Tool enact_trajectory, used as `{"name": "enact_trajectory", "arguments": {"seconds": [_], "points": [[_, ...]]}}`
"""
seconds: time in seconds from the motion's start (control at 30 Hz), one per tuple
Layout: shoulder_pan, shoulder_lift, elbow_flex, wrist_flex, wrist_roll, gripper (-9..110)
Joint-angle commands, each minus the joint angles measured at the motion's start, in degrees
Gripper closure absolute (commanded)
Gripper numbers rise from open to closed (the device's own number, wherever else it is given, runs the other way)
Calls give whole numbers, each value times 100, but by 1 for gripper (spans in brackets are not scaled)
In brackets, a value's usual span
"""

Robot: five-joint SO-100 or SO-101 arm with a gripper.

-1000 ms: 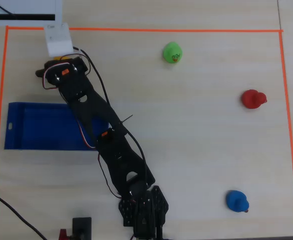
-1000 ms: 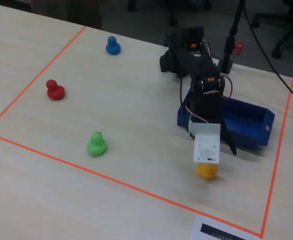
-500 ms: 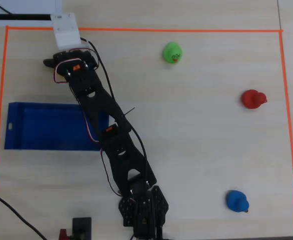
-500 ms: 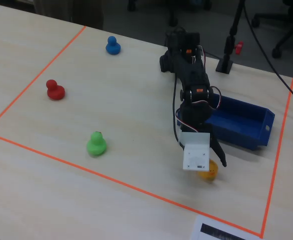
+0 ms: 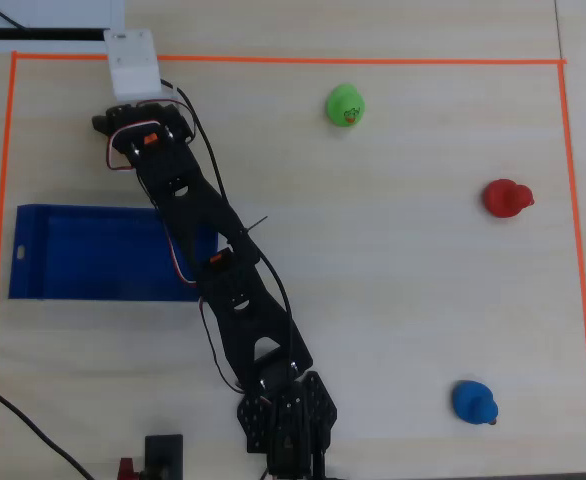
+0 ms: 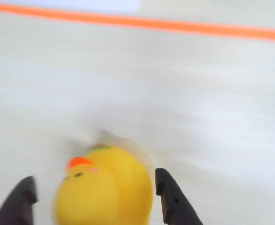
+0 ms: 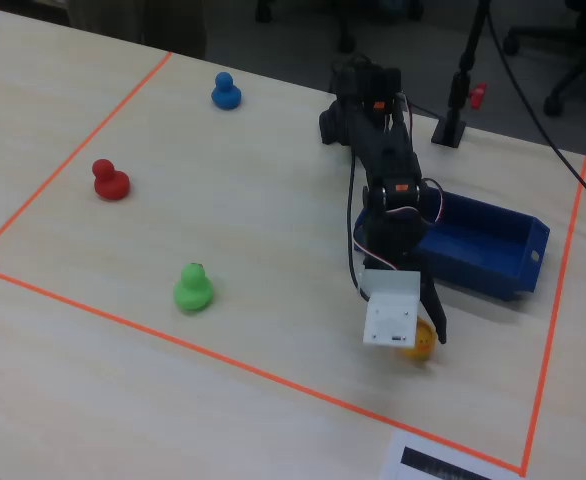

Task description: Grasp yellow duck and put it into box.

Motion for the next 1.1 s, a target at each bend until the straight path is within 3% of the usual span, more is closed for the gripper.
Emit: {"name": "enact_trajectory", "arguments": {"seconds": [0.0, 0.1, 0.2, 0.23, 0.57, 0.93, 1.07], "points": [[-70, 123, 97, -132, -18, 74], [-70, 123, 123, -105, -26, 76], [-79, 123, 123, -88, 18, 99], [-79, 123, 114, -79, 44, 101], [158, 914, -396, 905, 844, 101], [457, 3577, -598, 4711, 1679, 101], [-18, 4518, 1028, 5150, 2118, 101]]}}
